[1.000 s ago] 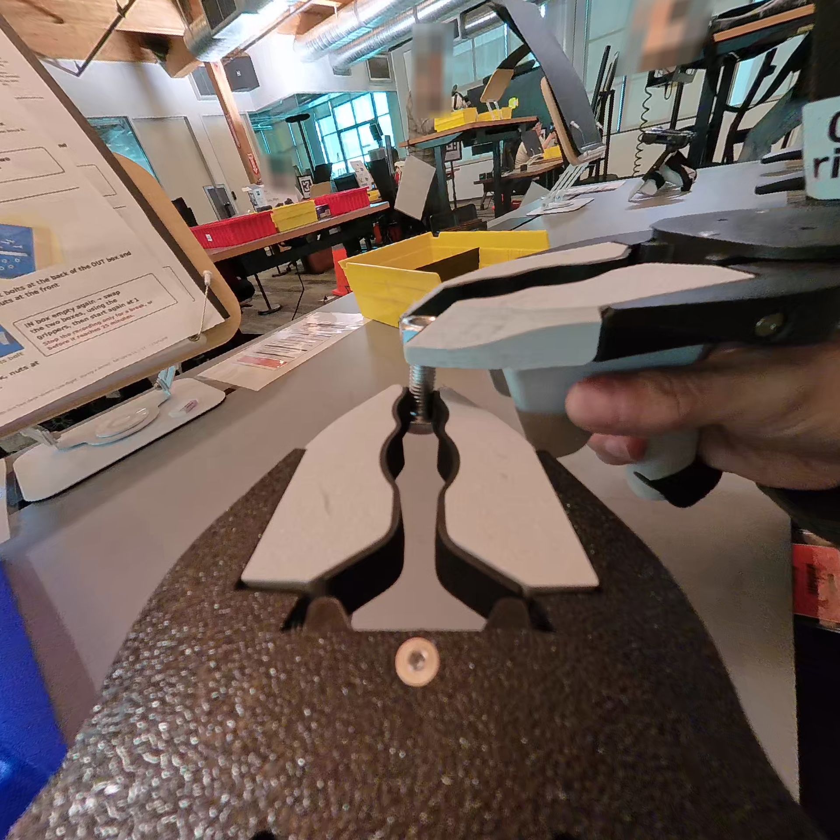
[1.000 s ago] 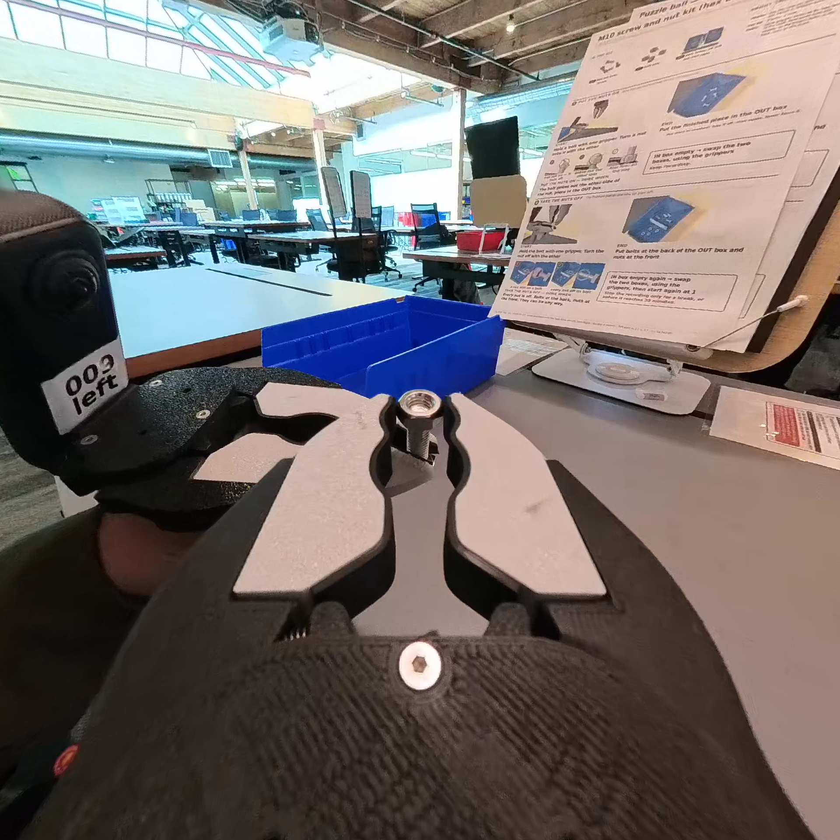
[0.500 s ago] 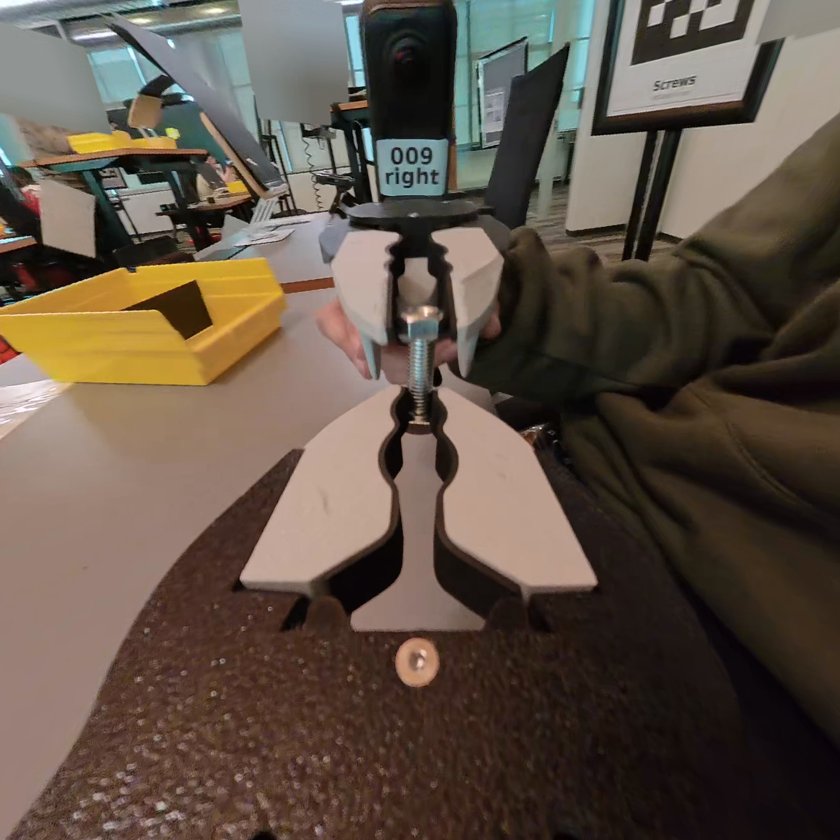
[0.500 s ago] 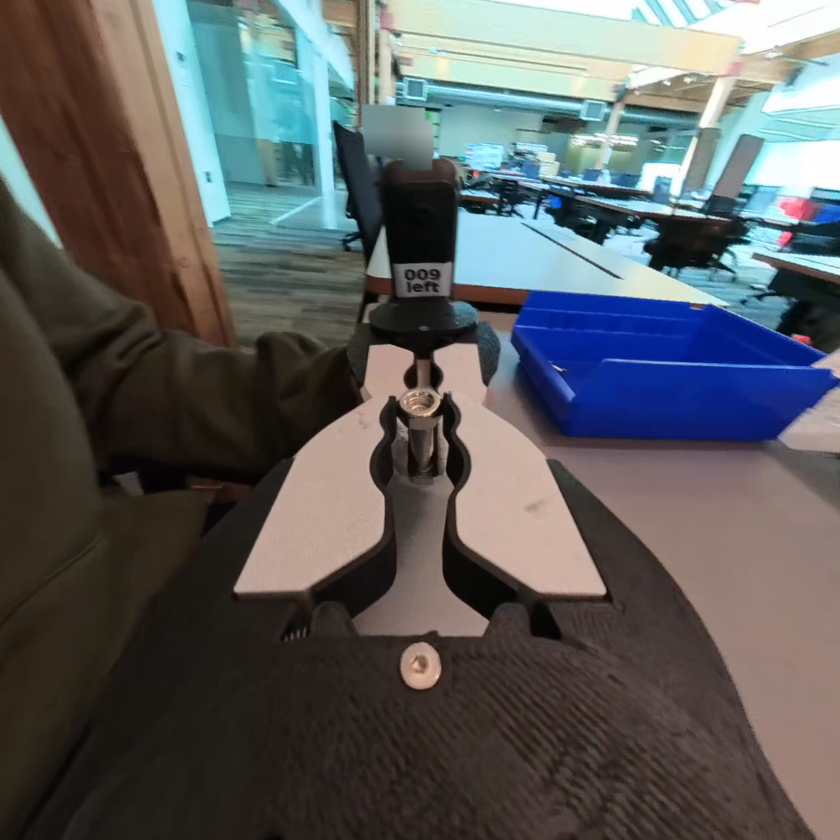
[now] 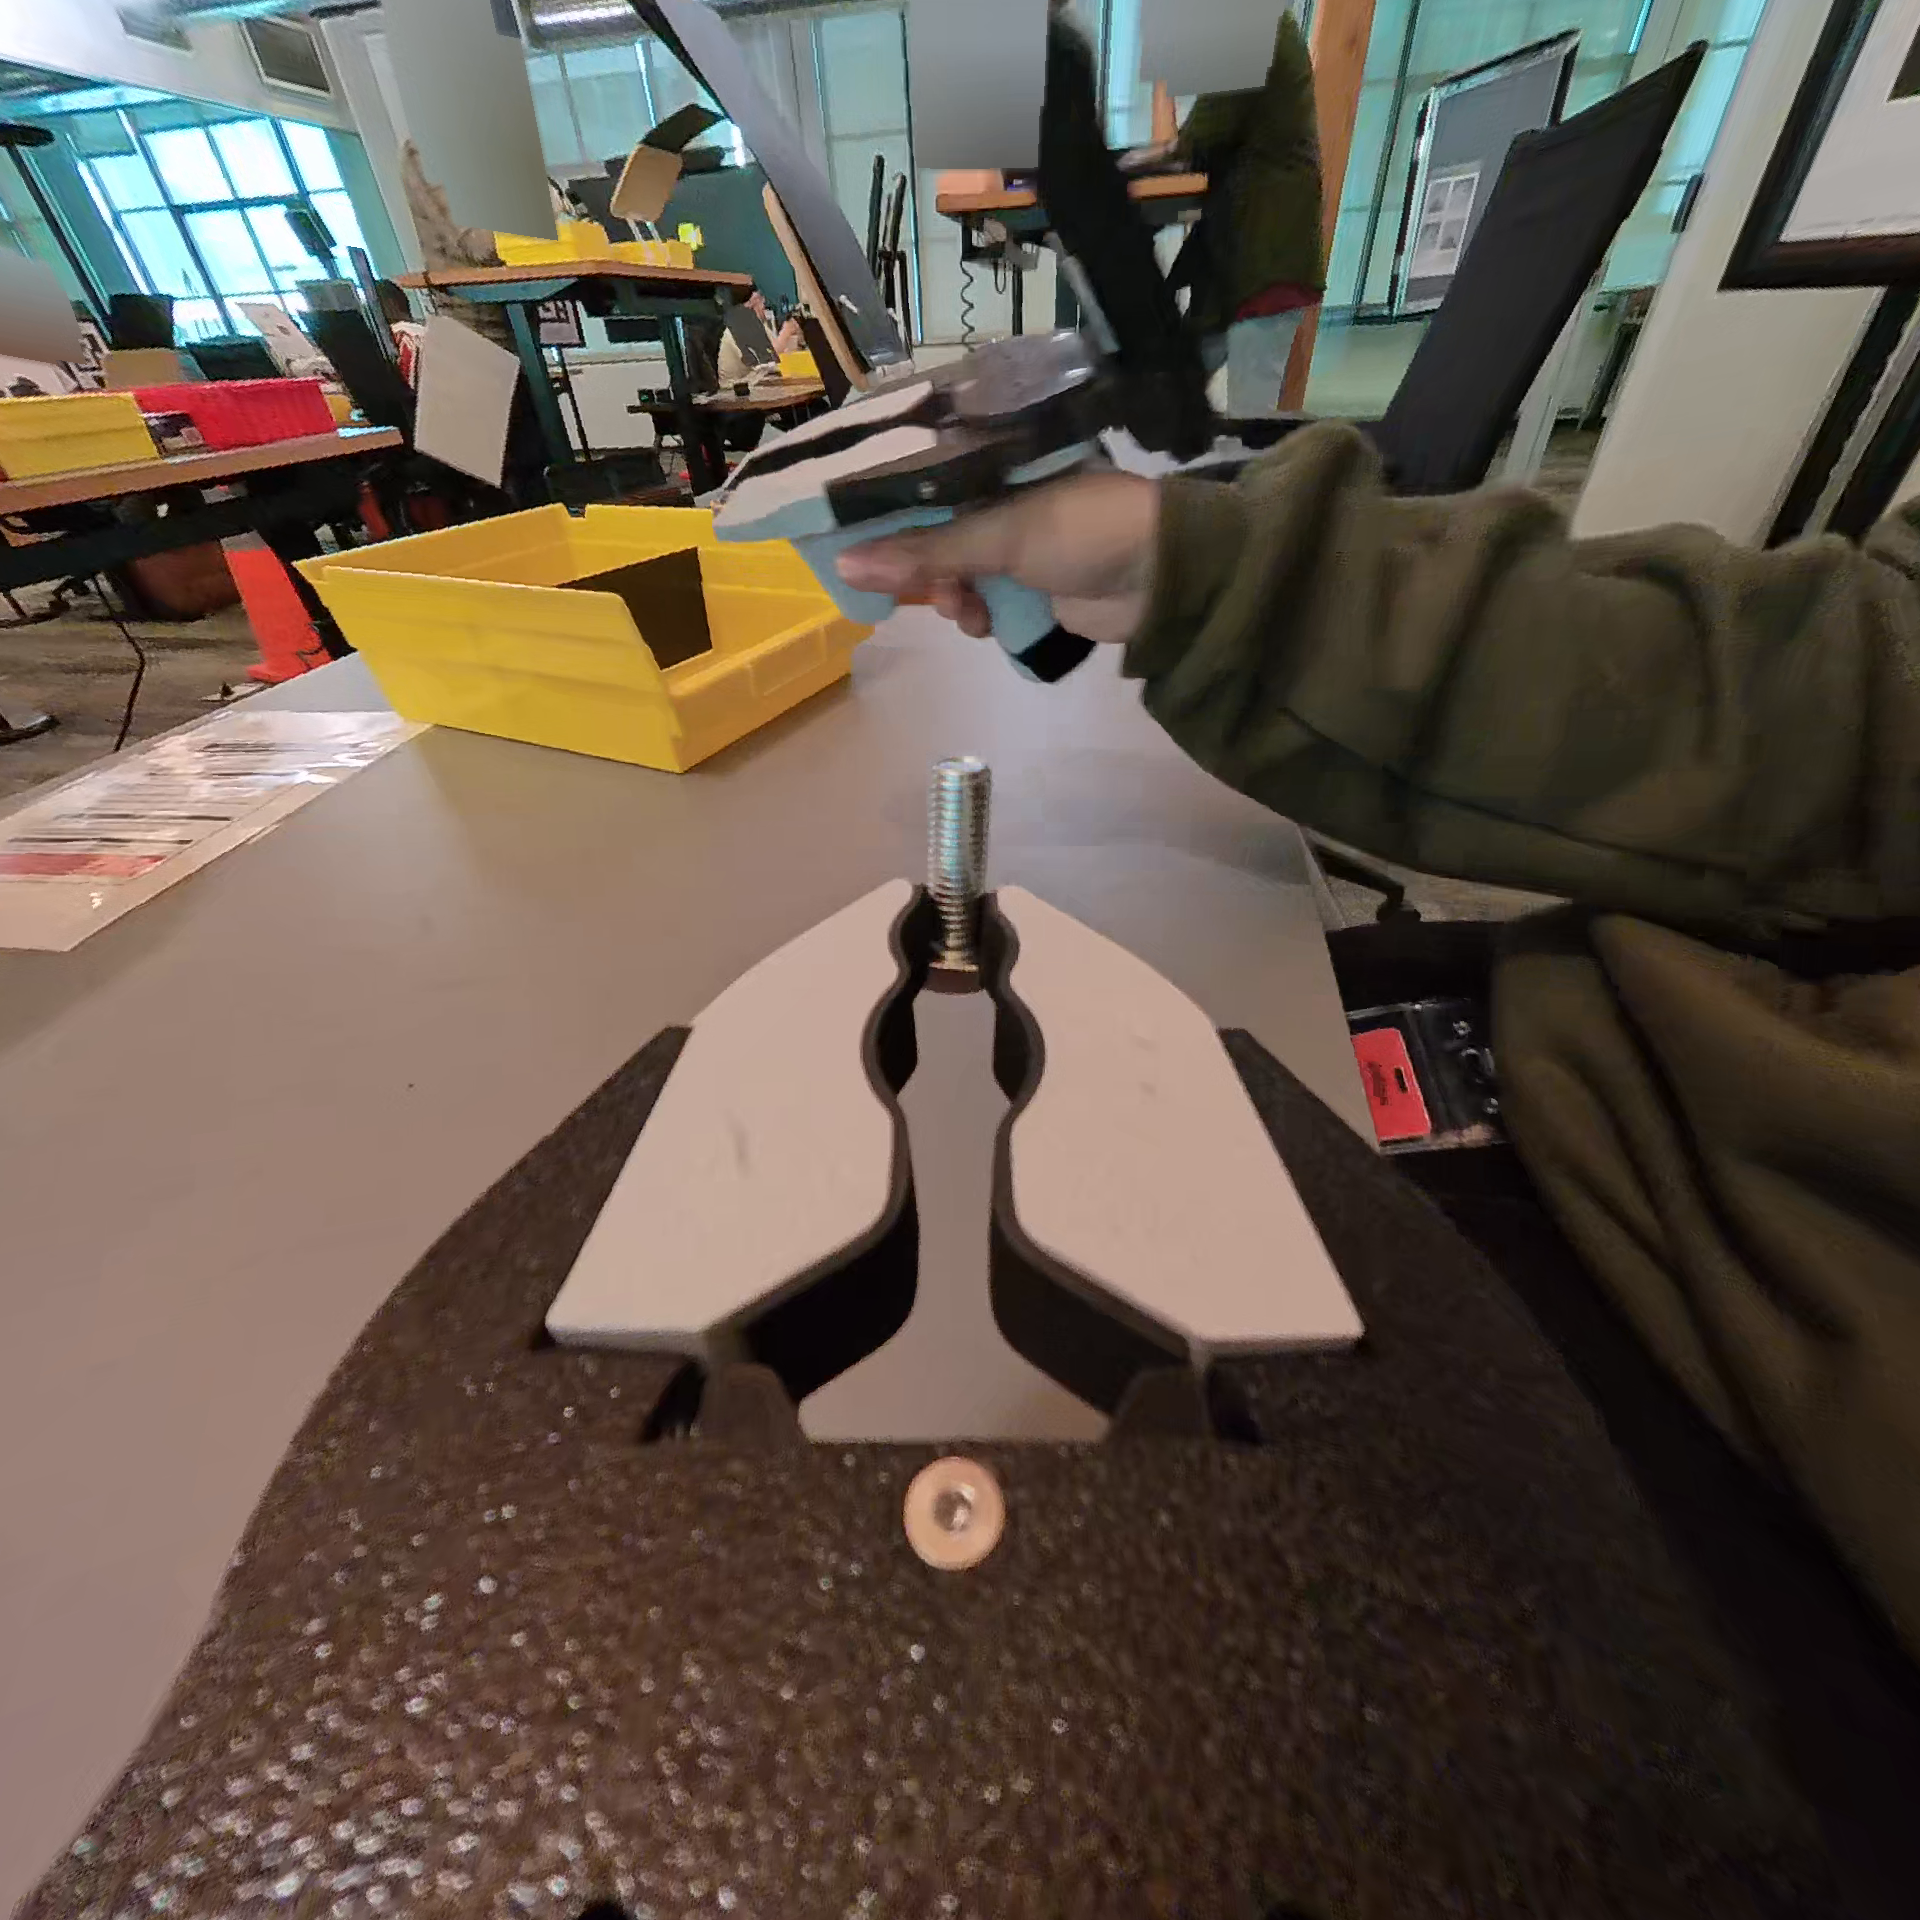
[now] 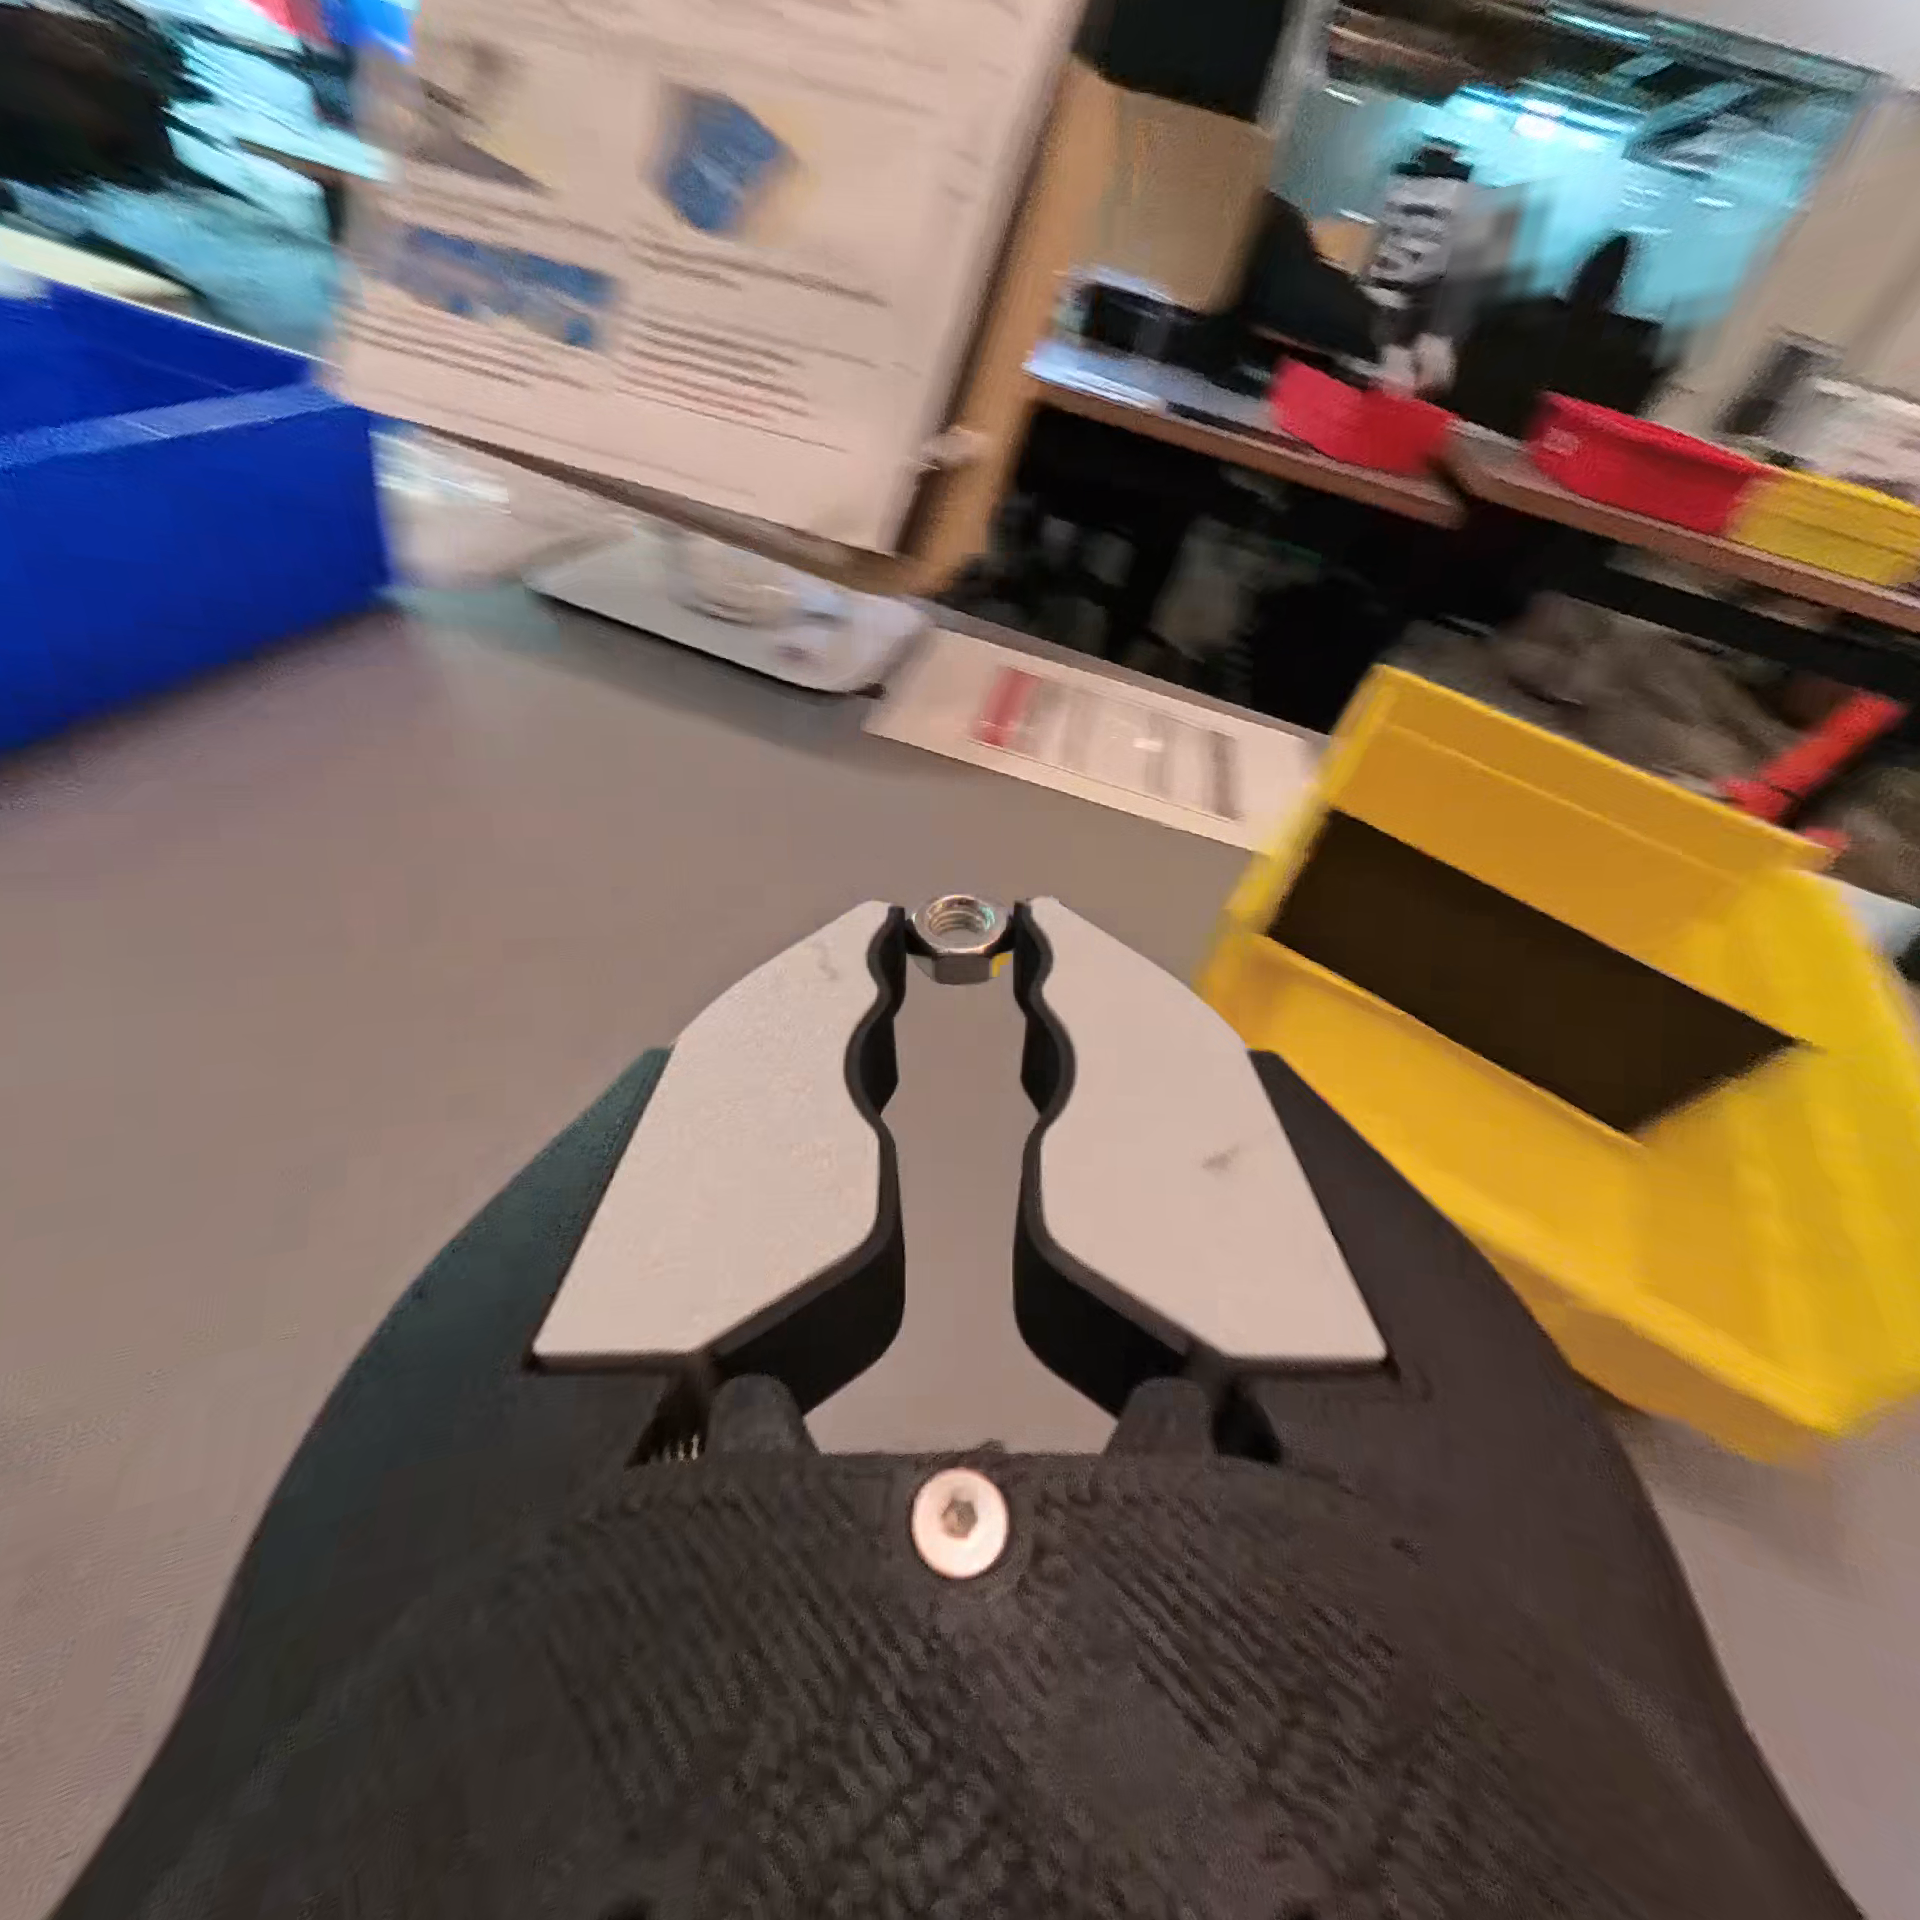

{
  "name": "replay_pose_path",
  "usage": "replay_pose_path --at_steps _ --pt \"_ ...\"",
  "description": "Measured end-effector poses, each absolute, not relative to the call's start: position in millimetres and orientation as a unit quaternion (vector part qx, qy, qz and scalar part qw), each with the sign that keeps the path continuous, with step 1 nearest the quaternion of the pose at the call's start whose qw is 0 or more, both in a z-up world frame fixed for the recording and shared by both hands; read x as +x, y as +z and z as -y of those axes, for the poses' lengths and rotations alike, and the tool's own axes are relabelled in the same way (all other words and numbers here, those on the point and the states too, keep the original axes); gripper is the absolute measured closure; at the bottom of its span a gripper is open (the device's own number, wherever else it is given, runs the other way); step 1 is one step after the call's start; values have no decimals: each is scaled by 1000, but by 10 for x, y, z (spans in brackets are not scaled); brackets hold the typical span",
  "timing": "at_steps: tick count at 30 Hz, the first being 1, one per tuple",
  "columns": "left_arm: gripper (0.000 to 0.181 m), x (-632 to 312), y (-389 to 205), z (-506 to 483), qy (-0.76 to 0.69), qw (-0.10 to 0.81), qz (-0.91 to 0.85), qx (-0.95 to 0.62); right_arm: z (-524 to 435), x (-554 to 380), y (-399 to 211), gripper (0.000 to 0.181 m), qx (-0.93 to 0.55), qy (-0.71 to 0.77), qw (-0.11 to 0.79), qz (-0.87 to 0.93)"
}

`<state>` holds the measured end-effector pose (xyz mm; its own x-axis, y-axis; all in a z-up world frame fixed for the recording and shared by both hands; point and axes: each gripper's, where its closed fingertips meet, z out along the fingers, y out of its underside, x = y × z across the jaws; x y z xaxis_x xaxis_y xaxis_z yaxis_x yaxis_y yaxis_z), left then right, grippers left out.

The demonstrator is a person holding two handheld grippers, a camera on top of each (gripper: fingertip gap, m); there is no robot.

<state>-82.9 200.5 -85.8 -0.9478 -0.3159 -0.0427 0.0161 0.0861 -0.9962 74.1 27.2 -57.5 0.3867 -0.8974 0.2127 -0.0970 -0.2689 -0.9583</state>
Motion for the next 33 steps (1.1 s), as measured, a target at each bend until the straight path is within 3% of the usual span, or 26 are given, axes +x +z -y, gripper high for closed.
replay_pose_path --at_steps 3,8,11,14,18,25,33 --pt "172 -805 -836 -1996 -675 131 -718 -108 474 1320 -686 162 -671 -463 382 -435" --pt "172 -732 -883 -2019 -669 143 -719 -123 887 1836 -878 162 -695 -446 319 -466" --pt "172 -670 -908 -2065 -669 154 -713 -141 859 1954 -980 160 -711 -427 321 -457" --pt "172 -641 -910 -2101 -671 164 -708 -149 976 1982 -1030 139 -703 -446 299 -466" --pt "172 -613 -946 -2104 -669 160 -709 -157 872 1776 -891 136 -699 -469 311 -441" --pt "172 -618 -1000 -1988 -668 160 -711 -150 -1346 19 -787 145 -801 -178 567 -75" --pt "172 -664 -964 -1962 -670 166 -709 -142 -2086 -668 -705 161 -752 -72 655 -19"
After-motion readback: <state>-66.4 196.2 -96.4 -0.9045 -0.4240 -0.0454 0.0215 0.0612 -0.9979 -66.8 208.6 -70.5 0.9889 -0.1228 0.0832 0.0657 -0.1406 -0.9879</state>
